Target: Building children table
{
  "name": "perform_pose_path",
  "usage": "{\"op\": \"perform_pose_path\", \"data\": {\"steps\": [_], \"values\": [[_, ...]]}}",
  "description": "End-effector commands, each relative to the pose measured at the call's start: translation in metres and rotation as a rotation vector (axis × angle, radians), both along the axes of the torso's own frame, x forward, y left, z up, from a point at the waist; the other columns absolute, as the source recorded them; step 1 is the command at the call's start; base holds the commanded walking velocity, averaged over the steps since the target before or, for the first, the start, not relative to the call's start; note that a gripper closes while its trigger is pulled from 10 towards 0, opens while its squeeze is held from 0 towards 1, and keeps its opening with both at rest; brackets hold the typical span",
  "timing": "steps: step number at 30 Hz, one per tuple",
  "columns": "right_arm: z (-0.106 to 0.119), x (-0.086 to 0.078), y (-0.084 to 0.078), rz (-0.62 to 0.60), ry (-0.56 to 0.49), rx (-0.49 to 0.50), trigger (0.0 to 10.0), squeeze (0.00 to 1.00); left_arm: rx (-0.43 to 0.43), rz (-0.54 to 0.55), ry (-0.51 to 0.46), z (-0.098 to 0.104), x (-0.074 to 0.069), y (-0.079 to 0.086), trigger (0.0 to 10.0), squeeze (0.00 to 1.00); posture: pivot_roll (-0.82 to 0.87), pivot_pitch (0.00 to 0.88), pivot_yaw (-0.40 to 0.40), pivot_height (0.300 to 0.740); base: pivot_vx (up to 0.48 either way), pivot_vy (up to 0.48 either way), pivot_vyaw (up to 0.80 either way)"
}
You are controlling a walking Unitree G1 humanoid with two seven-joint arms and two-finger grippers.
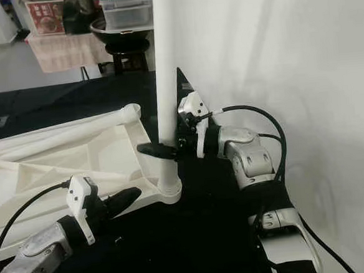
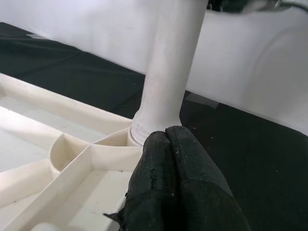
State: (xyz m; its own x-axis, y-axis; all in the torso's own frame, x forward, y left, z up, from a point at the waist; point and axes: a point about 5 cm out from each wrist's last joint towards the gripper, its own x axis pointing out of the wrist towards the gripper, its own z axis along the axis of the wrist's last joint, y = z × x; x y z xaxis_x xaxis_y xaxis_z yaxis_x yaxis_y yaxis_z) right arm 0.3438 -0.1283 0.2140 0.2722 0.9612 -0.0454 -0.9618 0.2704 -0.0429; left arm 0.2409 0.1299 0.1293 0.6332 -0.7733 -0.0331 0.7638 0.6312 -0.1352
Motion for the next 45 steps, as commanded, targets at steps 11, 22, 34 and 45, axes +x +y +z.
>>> {"op": "perform_pose_path", "data": {"steps": [11,22,34,45], "values": [[-0.011,0.018,0.009,0.076,0.113,-0.011,0.0,0.0,0.011,0.003,0.005,-0.002,-0.004,-0.003,10.0,0.0,0.0,0.0,-0.069,0.74,0.0,0.0,0.0],[-0.032,0.014,0.002,0.048,0.111,-0.022,0.0,0.0,0.0,-0.001,0.01,-0.003,-0.006,-0.007,10.0,0.0,-0.03,0.0,-0.073,0.74,0.0,0.0,0.0],[-0.072,-0.02,0.041,-0.589,0.05,-0.045,0.0,0.0,-0.023,-0.004,0.017,-0.003,0.0,-0.001,10.0,0.0,-0.11,0.0,-0.033,0.74,0.0,0.0,0.0],[-0.06,-0.014,0.034,-0.526,0.089,-0.022,10.0,1.0,-0.032,0.029,-0.003,-0.002,0.002,-0.002,10.0,0.0,-0.09,0.0,-0.049,0.74,0.0,0.0,0.0]]}}
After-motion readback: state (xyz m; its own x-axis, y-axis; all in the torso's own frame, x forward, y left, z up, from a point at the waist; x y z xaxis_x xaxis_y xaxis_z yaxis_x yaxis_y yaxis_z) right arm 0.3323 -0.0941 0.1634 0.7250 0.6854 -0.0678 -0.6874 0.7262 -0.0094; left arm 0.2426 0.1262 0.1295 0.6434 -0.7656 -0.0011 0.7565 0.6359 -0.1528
